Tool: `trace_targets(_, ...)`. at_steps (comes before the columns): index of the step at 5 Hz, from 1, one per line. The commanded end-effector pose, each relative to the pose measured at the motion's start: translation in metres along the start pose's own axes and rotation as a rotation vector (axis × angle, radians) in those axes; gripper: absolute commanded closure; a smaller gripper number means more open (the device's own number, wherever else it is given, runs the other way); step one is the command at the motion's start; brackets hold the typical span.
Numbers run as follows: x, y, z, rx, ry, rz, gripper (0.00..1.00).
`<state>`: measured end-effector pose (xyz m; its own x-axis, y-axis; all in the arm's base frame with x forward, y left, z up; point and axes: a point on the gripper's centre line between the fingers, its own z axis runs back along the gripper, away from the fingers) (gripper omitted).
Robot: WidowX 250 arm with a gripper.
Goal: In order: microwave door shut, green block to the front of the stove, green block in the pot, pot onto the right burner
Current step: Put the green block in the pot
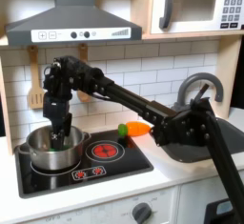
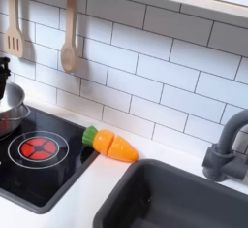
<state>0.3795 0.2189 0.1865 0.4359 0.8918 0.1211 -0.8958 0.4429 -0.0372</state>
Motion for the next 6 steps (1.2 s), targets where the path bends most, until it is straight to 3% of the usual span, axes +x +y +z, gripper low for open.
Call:
trace_targets(1,0.001,0.001,0.001,0.013,-0.011,0.015,0.00)
trace_targets(2,-0.003,0.000,0.008,-0.010,0.011,0.010,0.00)
trace_targets(3,-0.004,-0.001,0.007,-0.003,0.010,0.003,0.00)
trace_targets(4,-0.003,0.004,-0.004,0.020,0.022,0.013,0.00)
trace_targets(6,0.007,-0.002,0.001,0.006,-0.012,0.030,0.00)
